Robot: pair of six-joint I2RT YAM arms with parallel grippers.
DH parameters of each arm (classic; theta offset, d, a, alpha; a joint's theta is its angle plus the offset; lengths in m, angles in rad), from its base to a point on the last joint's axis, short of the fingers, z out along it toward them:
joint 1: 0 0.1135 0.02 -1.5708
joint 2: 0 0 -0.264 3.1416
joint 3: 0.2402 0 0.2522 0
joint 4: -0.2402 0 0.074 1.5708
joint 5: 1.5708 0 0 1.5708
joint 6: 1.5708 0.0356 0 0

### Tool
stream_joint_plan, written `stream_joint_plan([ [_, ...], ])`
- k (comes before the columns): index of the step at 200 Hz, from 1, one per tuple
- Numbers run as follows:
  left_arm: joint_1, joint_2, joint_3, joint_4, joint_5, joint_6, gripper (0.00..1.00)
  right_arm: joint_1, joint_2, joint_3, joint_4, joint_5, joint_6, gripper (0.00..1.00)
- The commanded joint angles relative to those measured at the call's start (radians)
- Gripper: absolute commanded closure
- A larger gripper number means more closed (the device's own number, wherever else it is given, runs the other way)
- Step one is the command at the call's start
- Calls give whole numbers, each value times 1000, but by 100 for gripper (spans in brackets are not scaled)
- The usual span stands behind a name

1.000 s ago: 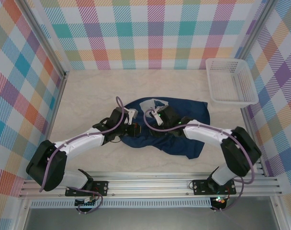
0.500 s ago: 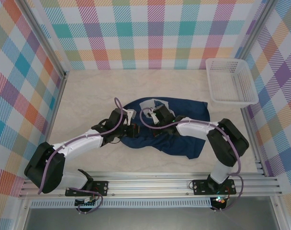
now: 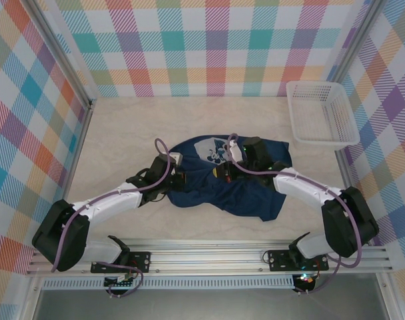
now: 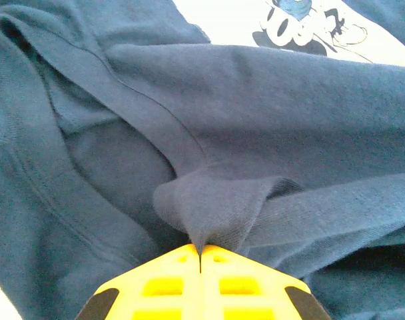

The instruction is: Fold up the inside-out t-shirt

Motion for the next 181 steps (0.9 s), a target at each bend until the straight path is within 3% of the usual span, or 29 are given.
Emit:
stream_joint_plan([
  [1, 8, -27, 10, -45, -81, 7, 87, -29, -16, -2, 99, -156, 69, 100],
  [30, -7, -97, 12, -54, -50, 35, 59, -34, 21, 29, 103, -206, 110, 100],
  [50, -48, -186, -14, -13, -13, 88, 51, -39, 31, 50, 95, -219, 143, 100],
  [81, -98, -241, -51, 73, 146, 165, 56, -46, 35, 74, 53, -224, 159, 100],
  [122, -136, -102, -7, 73, 220, 214, 65, -54, 30, 78, 37, -219, 159, 100],
  [133, -138, -60, 9, 78, 187, 208, 65, -54, 29, 78, 37, -220, 159, 100],
  [159, -138, 7, 39, 90, -7, 182, 62, -55, 26, 75, 29, -224, 152, 100],
  [181, -137, 81, 94, 92, -67, 206, 56, -55, 25, 74, 18, -231, 133, 100],
])
